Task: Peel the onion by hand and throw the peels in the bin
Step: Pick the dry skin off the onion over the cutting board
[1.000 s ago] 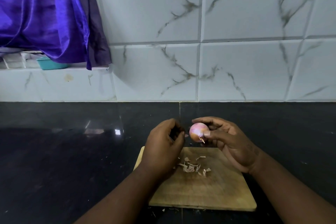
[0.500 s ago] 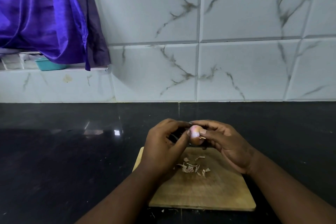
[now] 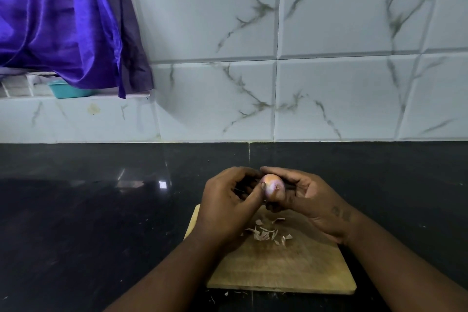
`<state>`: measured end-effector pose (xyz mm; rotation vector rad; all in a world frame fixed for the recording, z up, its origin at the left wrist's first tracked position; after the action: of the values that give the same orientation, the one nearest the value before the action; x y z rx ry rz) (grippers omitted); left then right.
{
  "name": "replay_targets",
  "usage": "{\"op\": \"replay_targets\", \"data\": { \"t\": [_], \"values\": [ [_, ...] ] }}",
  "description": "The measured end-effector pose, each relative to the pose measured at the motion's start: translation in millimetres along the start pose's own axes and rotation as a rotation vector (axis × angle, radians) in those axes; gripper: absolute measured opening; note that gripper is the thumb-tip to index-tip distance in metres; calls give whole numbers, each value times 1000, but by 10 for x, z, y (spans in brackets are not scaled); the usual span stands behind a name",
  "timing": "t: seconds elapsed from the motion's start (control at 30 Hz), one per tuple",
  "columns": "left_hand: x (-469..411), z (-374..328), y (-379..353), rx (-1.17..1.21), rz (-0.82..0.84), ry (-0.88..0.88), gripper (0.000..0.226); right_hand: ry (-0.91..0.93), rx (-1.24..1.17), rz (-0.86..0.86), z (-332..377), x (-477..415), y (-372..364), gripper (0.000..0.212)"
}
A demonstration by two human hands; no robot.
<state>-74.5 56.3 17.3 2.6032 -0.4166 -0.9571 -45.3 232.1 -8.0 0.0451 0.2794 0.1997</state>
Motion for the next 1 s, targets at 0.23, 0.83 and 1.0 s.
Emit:
{"op": "replay_targets", "data": {
  "t": [0.23, 0.83, 1.0],
  "values": [
    [6, -11, -2, 13, 13, 12, 11, 32, 147, 17, 19, -13, 35, 66],
    [-8, 35, -9, 15, 17, 21, 12, 24, 176, 21, 2, 5, 41, 62],
    [-16, 73, -14, 35, 17, 32, 14, 25, 171, 30, 15, 14, 33, 63]
  ]
}}
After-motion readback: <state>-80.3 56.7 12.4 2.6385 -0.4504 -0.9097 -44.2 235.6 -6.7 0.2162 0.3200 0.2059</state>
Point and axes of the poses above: each hand's wrist, its own x-axis away from the middle knuckle, its own y-axis out of the back of the hand, z = x × y, the point moved 7 cm from there along -x, towards the middle knuckle, and after that the axes turned 6 degrees about z, right-handed, at the moved point
